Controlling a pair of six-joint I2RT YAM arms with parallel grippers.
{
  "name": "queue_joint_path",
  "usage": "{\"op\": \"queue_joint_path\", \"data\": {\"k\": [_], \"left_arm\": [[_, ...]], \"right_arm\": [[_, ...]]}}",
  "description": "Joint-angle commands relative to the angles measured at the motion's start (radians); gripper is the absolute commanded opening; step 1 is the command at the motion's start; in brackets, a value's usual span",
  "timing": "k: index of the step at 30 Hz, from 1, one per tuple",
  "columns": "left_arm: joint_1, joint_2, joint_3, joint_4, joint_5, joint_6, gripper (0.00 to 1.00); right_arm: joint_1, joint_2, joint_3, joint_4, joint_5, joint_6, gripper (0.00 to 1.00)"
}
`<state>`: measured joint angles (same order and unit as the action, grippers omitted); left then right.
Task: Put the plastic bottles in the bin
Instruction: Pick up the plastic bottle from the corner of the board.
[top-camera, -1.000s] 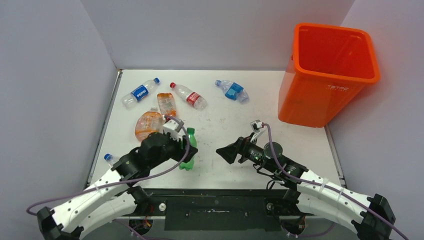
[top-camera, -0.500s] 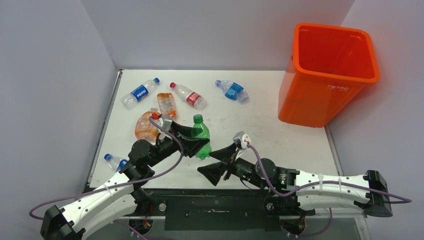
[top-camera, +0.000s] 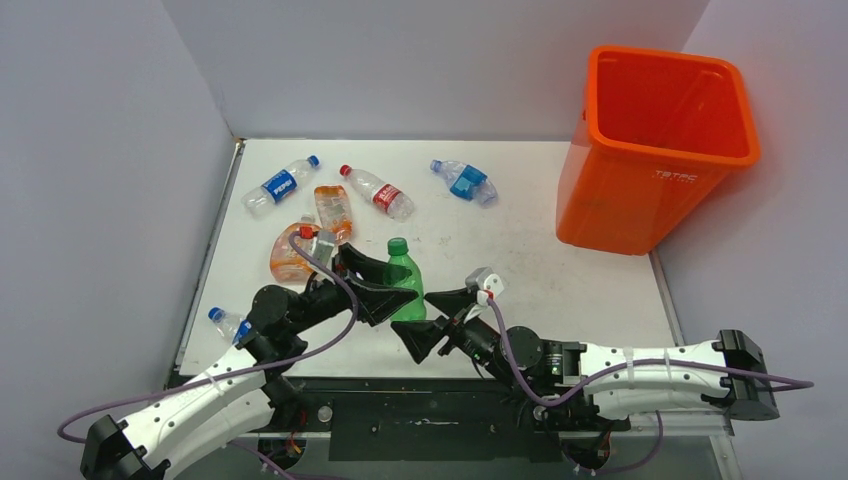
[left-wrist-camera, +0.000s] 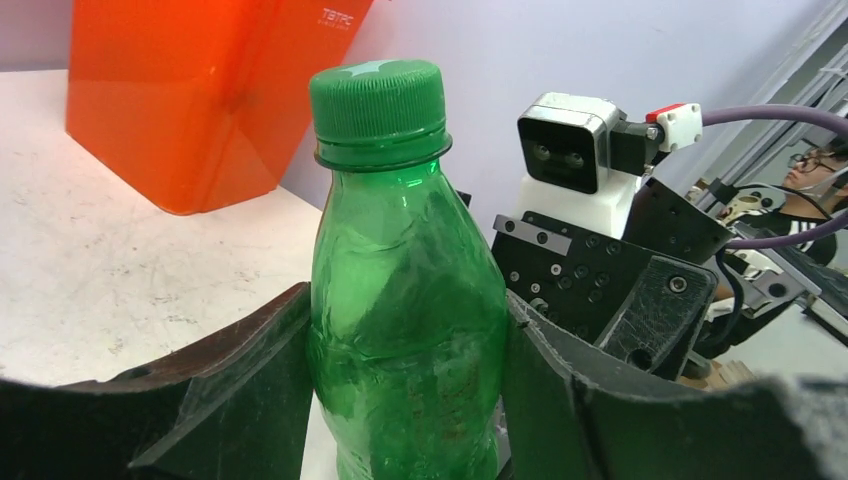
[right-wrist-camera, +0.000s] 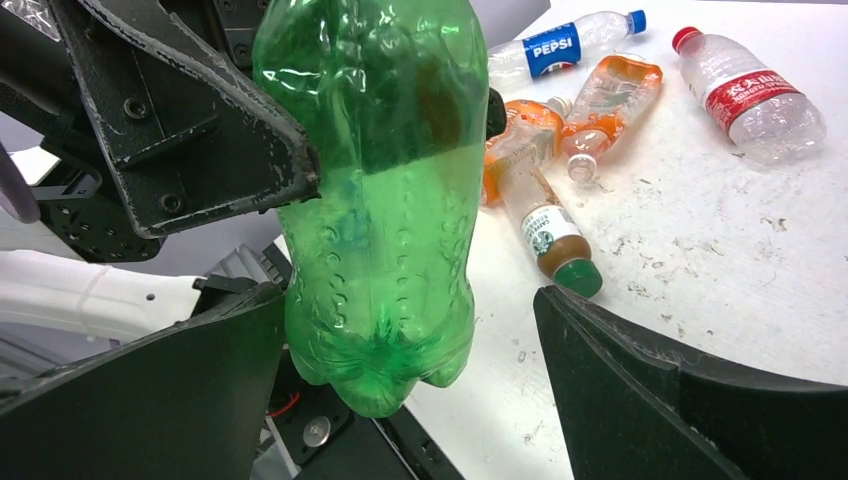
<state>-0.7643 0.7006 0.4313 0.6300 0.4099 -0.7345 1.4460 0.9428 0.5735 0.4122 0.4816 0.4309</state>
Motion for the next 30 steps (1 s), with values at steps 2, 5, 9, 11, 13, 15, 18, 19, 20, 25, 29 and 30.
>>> {"op": "queue_joint_path", "data": {"k": [2,5,9,11,13,15,18,19,20,25,29,30], "left_arm": [[-0.009,-0.033,0.014,0.089,0.116,-0.089,0.08],[-0.013,-0.023,0.012,0.090,0.138,-0.095,0.20],[-0.017,-0.026,0.005,0.075,0.141,-0.089,0.53],[-0.019,-0.030,0.001,0.057,0.140,-0.083,0.56],[-0.022,-0.031,-0.006,0.042,0.139,-0.078,0.59],[-0.028,-0.027,-0.016,0.040,0.141,-0.078,0.63],[-0.047,-0.014,-0.019,0.040,0.143,-0.072,0.67],[-0.054,-0.009,-0.019,0.039,0.145,-0.067,0.68],[-0.066,-0.004,-0.016,0.035,0.141,-0.061,0.68],[-0.107,0.004,-0.008,-0.010,0.110,-0.012,0.67],[-0.135,0.018,0.006,-0.058,0.084,0.039,0.41],[-0.137,0.019,0.009,-0.067,0.076,0.051,0.32]], "right_arm": [[-0.010,0.017,0.031,0.027,0.089,-0.042,0.92],[-0.010,0.012,0.013,0.058,0.062,-0.043,0.65],[-0.007,-0.009,-0.004,0.062,0.059,-0.056,0.46],[-0.006,-0.030,-0.026,0.082,0.054,-0.062,0.40],[-0.006,-0.049,-0.052,0.112,0.044,-0.065,0.38],[-0.006,-0.057,-0.068,0.141,0.030,-0.071,0.36],[-0.004,-0.048,-0.075,0.170,0.015,-0.078,0.33],[-0.003,-0.045,-0.075,0.178,0.012,-0.082,0.32],[-0.002,-0.041,-0.076,0.186,0.006,-0.083,0.32],[0.006,-0.037,-0.090,0.232,0.005,-0.094,0.29],[0.008,-0.049,-0.109,0.257,-0.007,-0.094,0.28],[0.007,-0.048,-0.100,0.239,-0.009,-0.093,0.32]]}}
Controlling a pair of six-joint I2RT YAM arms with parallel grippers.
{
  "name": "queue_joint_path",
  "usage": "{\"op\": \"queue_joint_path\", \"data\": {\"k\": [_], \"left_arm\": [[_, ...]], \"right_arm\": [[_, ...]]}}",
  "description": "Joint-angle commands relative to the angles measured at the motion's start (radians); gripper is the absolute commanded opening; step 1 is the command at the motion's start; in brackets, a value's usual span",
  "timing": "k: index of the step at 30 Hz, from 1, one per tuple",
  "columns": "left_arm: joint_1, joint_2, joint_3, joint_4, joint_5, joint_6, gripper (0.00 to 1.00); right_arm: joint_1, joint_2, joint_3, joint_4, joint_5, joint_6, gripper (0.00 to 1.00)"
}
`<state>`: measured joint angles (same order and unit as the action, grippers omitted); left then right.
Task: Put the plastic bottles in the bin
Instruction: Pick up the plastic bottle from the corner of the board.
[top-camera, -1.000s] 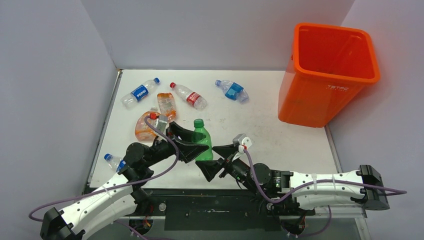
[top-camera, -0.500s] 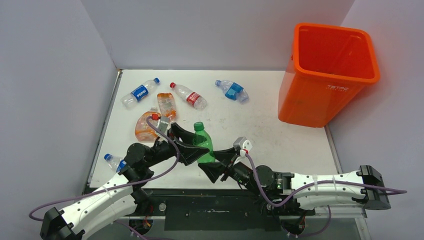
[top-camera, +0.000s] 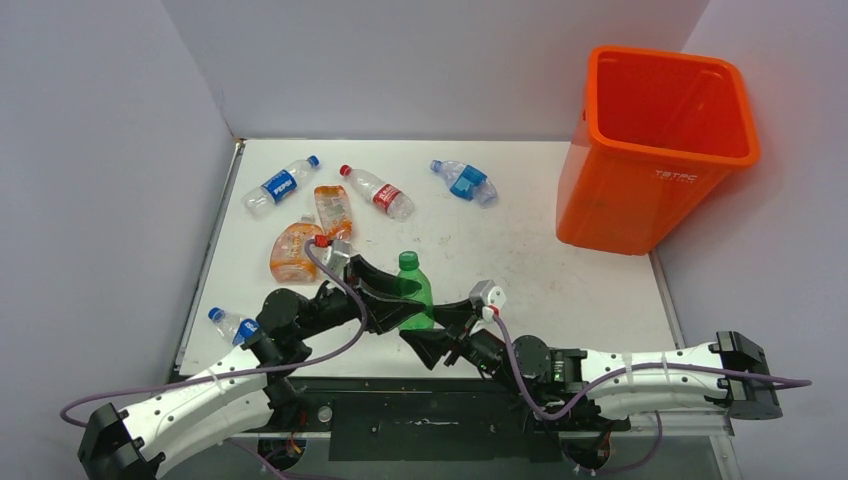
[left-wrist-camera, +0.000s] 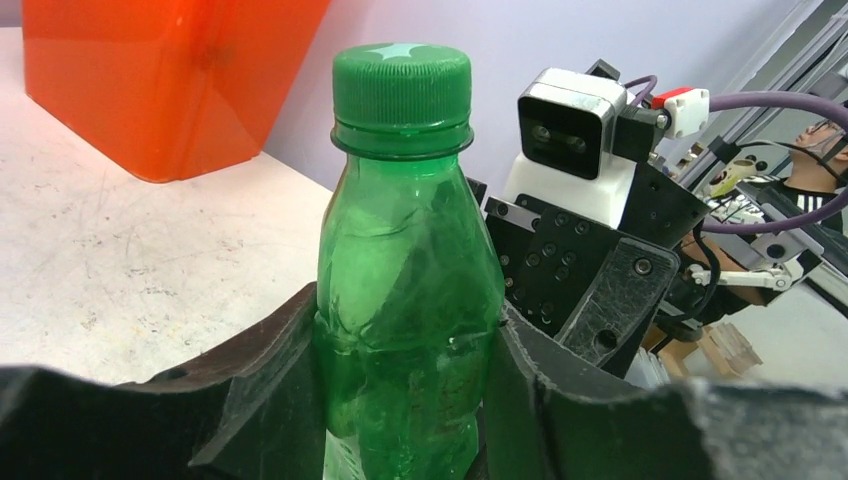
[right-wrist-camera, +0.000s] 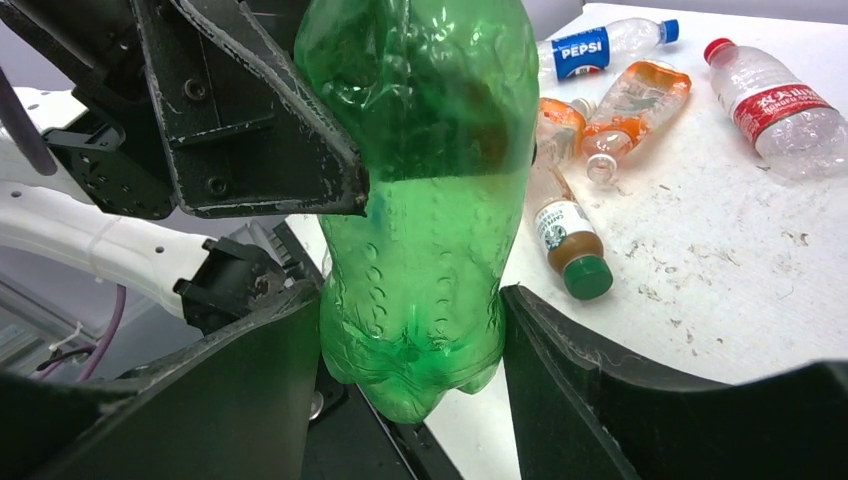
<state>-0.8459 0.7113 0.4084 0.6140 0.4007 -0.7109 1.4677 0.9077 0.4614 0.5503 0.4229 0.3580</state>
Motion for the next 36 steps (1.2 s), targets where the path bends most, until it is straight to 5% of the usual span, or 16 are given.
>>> {"op": "queue_joint_path", "data": {"k": [1,5,8,12,18,26,36], "left_arm": [[-0.056,0.006,0.037,-0.060,0.077,0.039,0.28],[-0.055,-0.035,0.079,-0.171,0.021,0.137,0.14],[-0.045,-0.061,0.139,-0.288,-0.015,0.240,0.08],[-0.038,-0.058,0.200,-0.373,-0.023,0.391,0.00],[-0.037,-0.009,0.189,-0.331,-0.081,0.543,0.00],[-0.006,-0.057,0.051,-0.162,-0.145,0.528,0.00],[-0.005,-0.114,0.040,-0.204,-0.163,0.513,0.00]], "right_arm": [[-0.014,-0.013,0.028,0.068,0.048,-0.017,0.40],[-0.012,-0.069,0.115,-0.146,0.031,0.003,0.88],[-0.011,-0.152,0.184,-0.325,0.002,-0.002,0.99],[-0.012,-0.234,0.299,-0.482,-0.015,-0.025,1.00],[-0.012,-0.236,0.386,-0.447,0.104,-0.077,0.93],[-0.012,-0.040,0.503,-0.439,0.164,-0.141,0.88],[-0.016,0.094,0.508,-0.363,0.242,-0.096,0.75]]}}
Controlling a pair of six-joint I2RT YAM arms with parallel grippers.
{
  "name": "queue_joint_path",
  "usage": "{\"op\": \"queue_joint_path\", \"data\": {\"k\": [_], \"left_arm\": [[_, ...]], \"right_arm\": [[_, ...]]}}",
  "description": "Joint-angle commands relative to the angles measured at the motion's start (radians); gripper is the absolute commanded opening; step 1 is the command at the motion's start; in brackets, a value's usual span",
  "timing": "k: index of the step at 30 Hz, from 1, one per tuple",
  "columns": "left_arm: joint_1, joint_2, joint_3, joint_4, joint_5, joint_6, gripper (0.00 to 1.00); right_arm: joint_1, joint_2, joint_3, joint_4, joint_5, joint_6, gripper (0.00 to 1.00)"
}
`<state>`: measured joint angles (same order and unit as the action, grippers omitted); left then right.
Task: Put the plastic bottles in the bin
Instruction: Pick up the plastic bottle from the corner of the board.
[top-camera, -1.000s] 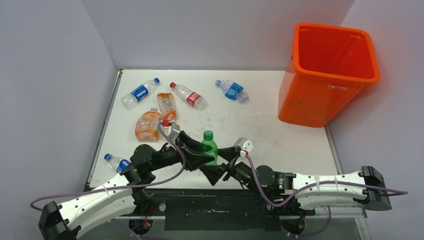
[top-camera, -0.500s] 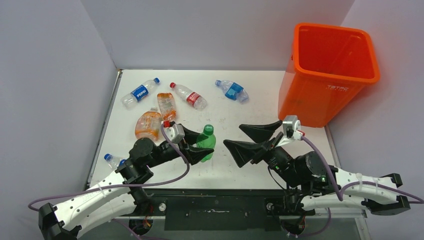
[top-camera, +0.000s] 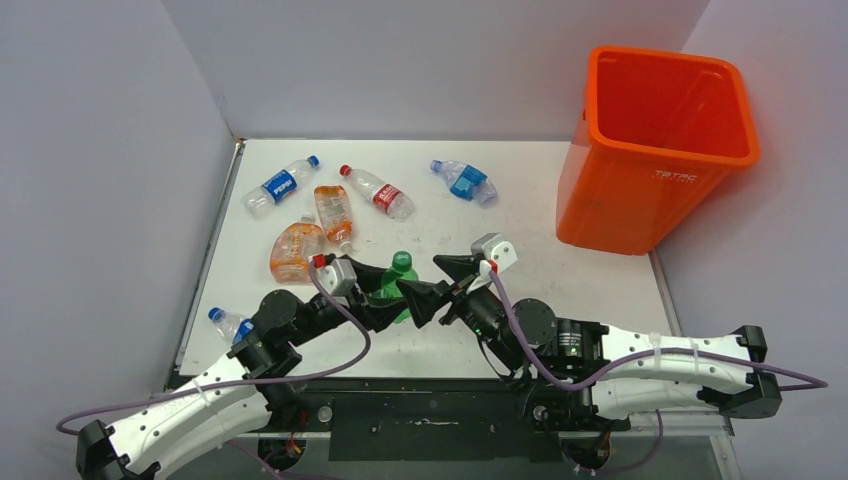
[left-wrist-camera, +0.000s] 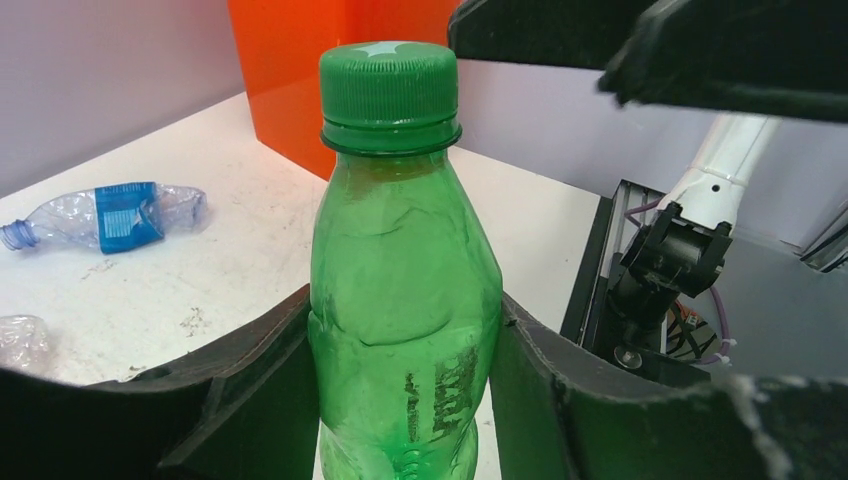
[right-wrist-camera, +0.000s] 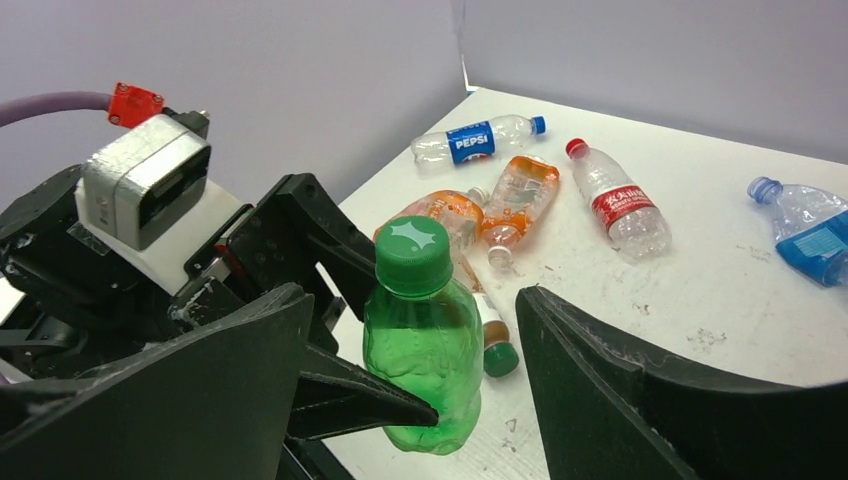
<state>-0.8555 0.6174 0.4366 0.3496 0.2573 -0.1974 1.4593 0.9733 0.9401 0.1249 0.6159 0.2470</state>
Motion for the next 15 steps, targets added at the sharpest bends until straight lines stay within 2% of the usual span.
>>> {"op": "queue_joint_path", "data": {"k": [1,4,10,15], "left_arm": [[0.003,-0.021,0.010,0.063,-0.017,-0.002,0.00],[0.003,-0.014,0.015,0.063,0.007,-0.005,0.00],[0.002,-0.007,0.022,0.052,0.021,-0.005,0.00],[0.001,-0.020,0.017,0.048,0.020,-0.001,0.00]], "right_arm": [[-0.007,0.040,0.034,0.060,0.064,0.020,0.73],[-0.020,0.058,0.032,0.081,0.078,0.034,0.68],[-0.087,0.129,0.082,0.054,0.000,0.075,0.62],[-0.171,0.151,0.065,0.056,-0.086,0.141,0.47]]}}
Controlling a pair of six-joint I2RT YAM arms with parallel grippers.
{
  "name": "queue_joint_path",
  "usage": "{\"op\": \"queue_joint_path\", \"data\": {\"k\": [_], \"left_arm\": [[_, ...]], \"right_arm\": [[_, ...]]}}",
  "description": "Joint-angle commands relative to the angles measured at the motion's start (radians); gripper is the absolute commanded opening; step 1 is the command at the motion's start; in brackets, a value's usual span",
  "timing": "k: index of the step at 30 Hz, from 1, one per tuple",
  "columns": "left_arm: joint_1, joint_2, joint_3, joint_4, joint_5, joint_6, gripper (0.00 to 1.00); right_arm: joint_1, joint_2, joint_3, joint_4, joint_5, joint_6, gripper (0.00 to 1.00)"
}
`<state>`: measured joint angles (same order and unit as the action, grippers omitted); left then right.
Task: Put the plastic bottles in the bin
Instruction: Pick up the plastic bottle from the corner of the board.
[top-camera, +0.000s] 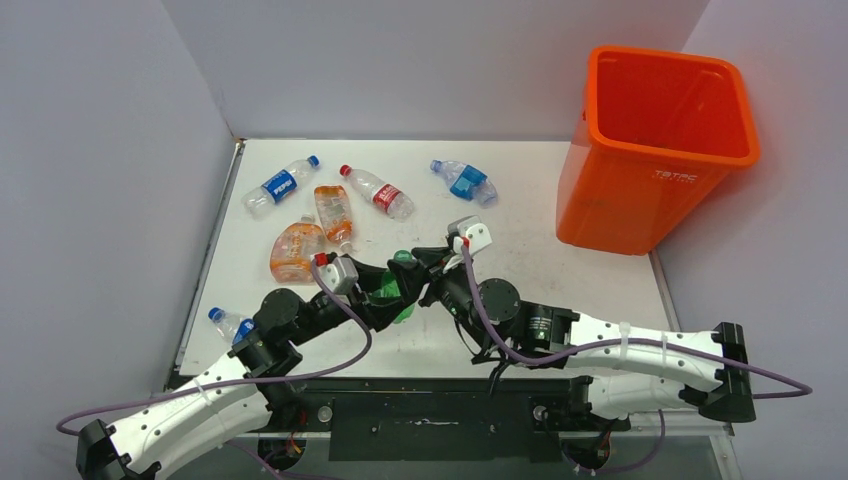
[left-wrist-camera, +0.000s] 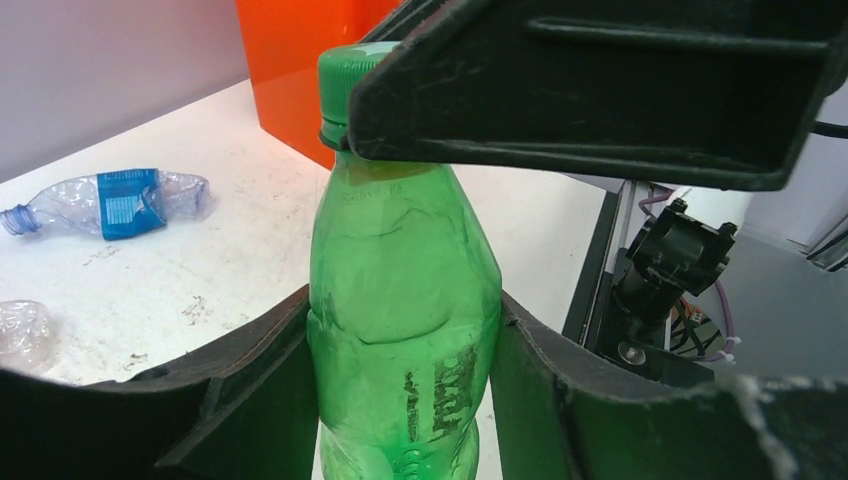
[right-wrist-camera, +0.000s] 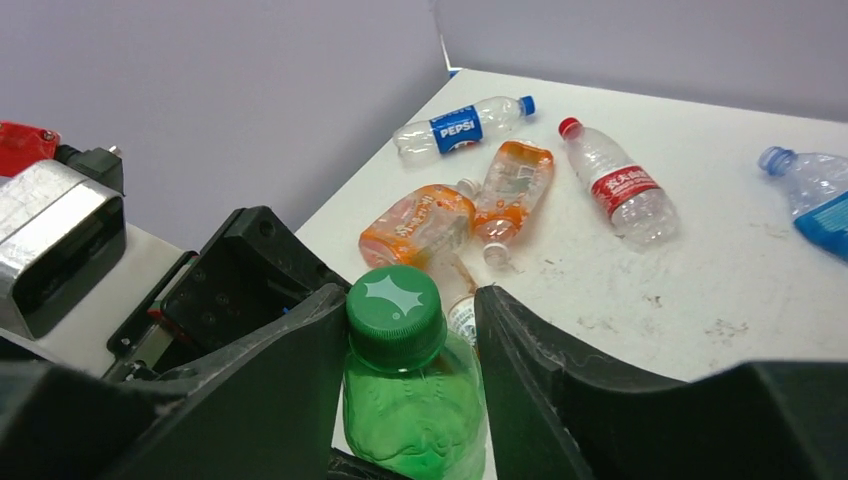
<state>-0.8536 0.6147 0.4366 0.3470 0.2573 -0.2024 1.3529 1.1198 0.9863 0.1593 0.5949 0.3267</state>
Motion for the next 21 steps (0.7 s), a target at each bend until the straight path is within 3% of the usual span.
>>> {"op": "queue_joint_path", "data": {"k": [1,10,13,16,19,21], "left_arm": [[-0.002,-0.018,0.017,0.048,0.020,0.005,0.00],[-0.017,-0.022,0.021,0.029,-0.003,0.018,0.00],[-0.021,-0.017,0.022,0.026,-0.004,0.018,0.00],[-0.025,-0.014,0.027,0.012,-0.014,0.021,0.00],[-0.027,-0.013,0.030,0.006,-0.022,0.023,0.01],[-0.028,-0.015,0.031,0.001,-0.027,0.024,0.10]], "right_arm": [[-0.081,0.006,0.013,0.023,-0.089,0.073,0.46],[-0.107,0.033,0.006,-0.053,-0.167,0.119,0.43],[-0.115,0.023,-0.025,-0.049,-0.165,0.137,0.33],[-0.122,0.022,-0.040,-0.054,-0.172,0.157,0.07],[-0.124,0.016,-0.049,-0.059,-0.172,0.165,0.05],[-0.123,0.004,-0.056,-0.054,-0.174,0.162,0.05]]}}
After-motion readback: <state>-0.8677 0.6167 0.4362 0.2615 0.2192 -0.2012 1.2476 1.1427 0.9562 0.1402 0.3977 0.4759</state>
